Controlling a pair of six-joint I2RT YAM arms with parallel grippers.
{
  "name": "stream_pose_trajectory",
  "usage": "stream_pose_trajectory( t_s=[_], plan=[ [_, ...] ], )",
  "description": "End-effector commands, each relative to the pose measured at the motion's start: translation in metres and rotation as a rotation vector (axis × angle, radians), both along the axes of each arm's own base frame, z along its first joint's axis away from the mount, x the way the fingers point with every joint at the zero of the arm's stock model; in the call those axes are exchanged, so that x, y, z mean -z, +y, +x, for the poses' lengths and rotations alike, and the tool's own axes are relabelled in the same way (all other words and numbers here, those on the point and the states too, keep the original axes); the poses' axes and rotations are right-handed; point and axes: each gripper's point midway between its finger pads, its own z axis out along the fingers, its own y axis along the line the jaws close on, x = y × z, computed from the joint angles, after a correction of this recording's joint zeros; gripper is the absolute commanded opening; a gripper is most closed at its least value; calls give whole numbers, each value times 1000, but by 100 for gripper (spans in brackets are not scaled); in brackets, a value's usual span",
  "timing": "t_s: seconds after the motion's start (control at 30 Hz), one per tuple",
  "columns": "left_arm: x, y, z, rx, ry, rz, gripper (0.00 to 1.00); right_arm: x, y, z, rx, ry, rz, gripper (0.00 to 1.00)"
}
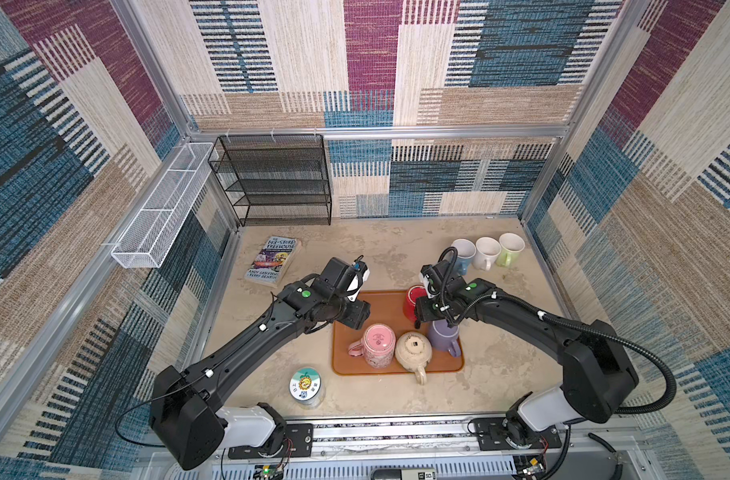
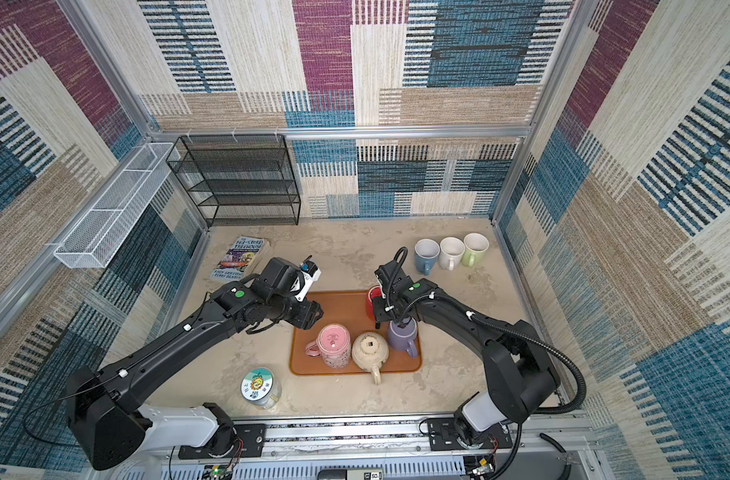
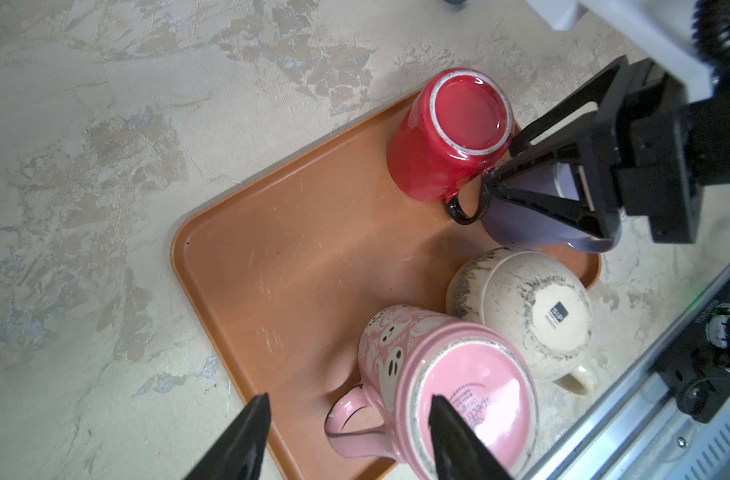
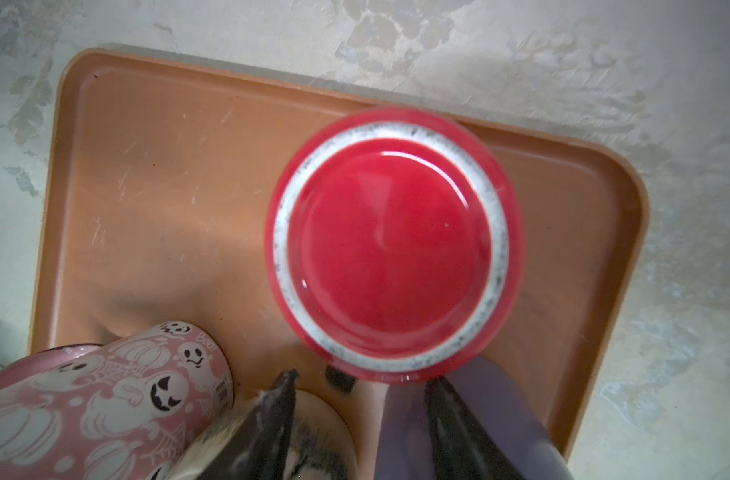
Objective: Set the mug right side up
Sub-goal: 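Move the right gripper over the upside-down red mug while the left gripper approaches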
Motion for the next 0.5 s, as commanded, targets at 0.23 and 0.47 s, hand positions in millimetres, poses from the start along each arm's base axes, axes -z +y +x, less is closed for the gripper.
stream_pose_trajectory(
  t_s=[0.23,0.47],
  plan=[
    [-1,1,2,16,-17,10,66,-8,35,16,-48,-14,124,47],
    [1,-1,5,18,-8,14,66,-11,55,16,-97,-4,219,48]
  ],
)
